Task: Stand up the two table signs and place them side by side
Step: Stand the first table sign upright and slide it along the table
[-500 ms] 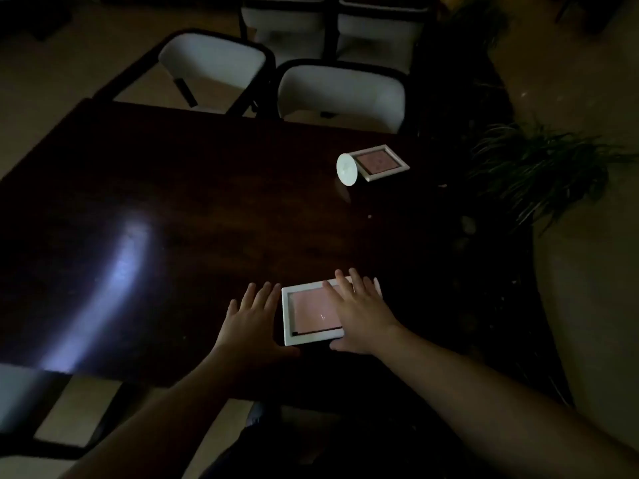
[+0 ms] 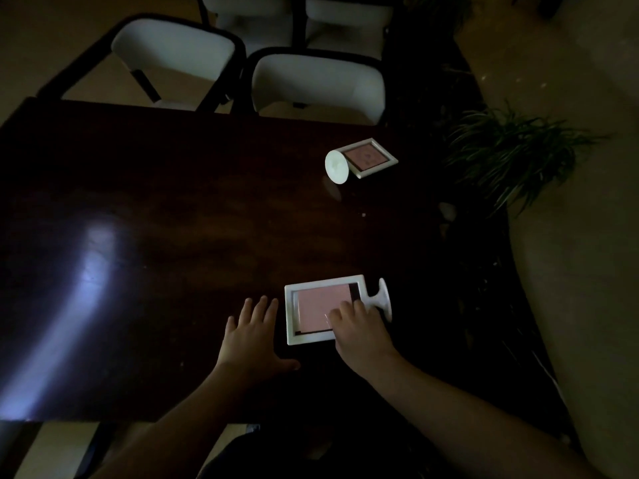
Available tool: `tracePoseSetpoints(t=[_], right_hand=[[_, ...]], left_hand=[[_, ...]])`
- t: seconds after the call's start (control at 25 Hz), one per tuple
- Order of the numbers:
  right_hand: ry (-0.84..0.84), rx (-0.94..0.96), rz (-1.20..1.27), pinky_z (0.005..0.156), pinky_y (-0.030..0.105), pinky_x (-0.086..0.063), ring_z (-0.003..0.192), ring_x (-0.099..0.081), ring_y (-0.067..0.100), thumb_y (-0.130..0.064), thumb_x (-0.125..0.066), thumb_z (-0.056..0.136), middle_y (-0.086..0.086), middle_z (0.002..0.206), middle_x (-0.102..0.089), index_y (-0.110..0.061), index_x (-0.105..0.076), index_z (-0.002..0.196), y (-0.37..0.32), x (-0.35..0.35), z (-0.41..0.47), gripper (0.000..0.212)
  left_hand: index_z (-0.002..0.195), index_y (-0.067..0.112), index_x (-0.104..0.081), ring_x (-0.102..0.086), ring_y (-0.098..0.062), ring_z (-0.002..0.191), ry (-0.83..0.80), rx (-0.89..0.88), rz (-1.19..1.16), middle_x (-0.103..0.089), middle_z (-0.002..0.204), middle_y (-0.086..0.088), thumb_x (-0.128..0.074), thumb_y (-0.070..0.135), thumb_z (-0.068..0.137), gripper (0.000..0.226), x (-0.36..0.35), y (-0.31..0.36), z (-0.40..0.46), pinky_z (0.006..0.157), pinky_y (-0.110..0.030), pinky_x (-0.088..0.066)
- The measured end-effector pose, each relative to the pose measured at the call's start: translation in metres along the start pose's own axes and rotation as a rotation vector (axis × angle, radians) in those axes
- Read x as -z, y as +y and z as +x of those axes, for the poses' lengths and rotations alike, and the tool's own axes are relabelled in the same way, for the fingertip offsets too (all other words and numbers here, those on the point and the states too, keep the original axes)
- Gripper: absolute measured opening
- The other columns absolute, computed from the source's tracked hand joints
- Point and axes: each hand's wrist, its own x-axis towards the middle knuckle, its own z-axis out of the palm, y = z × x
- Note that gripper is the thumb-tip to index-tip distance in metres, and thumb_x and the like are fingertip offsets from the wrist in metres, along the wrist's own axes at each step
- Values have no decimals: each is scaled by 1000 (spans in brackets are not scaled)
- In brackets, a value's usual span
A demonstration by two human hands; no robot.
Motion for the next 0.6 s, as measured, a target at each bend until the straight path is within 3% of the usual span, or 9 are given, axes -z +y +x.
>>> tracePoseSetpoints(t=[0.24, 0.4, 0.48, 0.6], right_hand=[[148, 5, 49, 66, 43, -51, 82, -61, 30, -13, -69, 81, 8, 87, -64, -15, -63, 90, 6, 10, -4, 11], [309, 9, 192, 77, 47, -54, 85, -64, 34, -4, -64, 84, 14, 87, -66, -8, -63, 86, 17, 13, -6, 5], [424, -40, 257, 73, 44, -55, 78, -64, 31, -3, -69, 82, 12, 82, -64, -8, -61, 80, 24, 13, -9, 9], [511, -163, 478, 67, 37, -53, 80, -60, 27, -8, -65, 87, 10, 88, -61, -8, -58, 87, 38, 14, -15, 8]], left_hand=[[156, 22, -12, -6, -24, 151, 40, -43, -91, -14, 165, -3, -66, 63, 80, 101, 5, -12, -4, 118, -48, -24], [156, 23, -15, -10, -22, 150, 67, -40, -151, -18, 163, -2, -62, 61, 84, 94, 5, -9, -8, 117, -45, -29], [155, 24, -15, -12, -21, 150, 79, -43, -169, -20, 163, 0, -62, 60, 85, 92, 7, -4, -7, 116, -45, -30], [155, 25, -16, -14, -19, 149, 111, -53, -195, -22, 162, 0, -63, 59, 84, 91, 10, 7, -6, 116, -44, -30]])
